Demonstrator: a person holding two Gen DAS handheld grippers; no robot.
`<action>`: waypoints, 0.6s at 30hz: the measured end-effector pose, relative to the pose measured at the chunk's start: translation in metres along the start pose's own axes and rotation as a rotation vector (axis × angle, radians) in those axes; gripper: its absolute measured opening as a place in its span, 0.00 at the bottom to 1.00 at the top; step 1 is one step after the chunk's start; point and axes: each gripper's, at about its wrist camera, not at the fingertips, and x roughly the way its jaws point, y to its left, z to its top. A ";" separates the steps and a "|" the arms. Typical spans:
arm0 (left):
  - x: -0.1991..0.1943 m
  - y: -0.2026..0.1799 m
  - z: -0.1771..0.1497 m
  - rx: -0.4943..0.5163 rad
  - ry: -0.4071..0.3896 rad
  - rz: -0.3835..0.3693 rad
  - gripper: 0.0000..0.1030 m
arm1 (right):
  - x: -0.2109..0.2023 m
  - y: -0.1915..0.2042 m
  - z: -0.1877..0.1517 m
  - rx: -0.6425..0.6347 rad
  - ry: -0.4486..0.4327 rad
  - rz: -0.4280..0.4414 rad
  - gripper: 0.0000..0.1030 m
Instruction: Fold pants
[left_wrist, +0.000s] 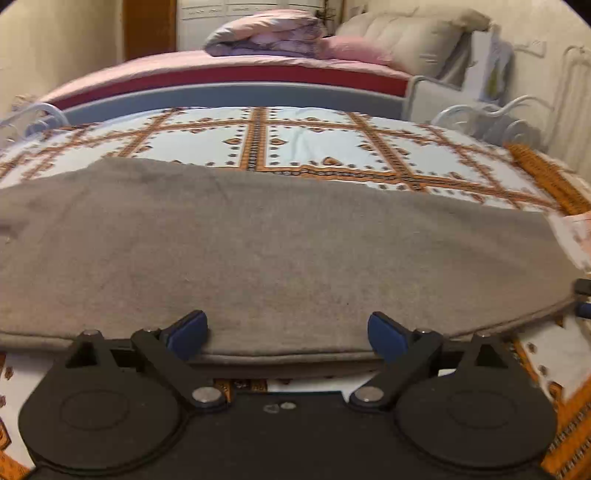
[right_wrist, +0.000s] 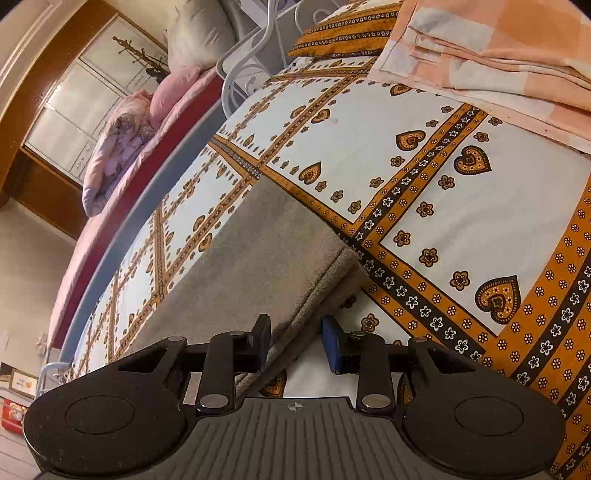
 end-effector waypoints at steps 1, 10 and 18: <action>0.001 -0.003 0.000 -0.003 0.004 0.007 0.86 | 0.000 -0.001 0.001 0.003 0.002 0.005 0.32; 0.006 -0.026 -0.002 0.055 0.040 -0.011 0.89 | 0.012 -0.009 0.009 0.073 0.018 0.027 0.32; 0.009 -0.037 -0.006 0.093 0.034 0.035 0.92 | 0.021 -0.005 0.010 0.049 0.006 -0.019 0.29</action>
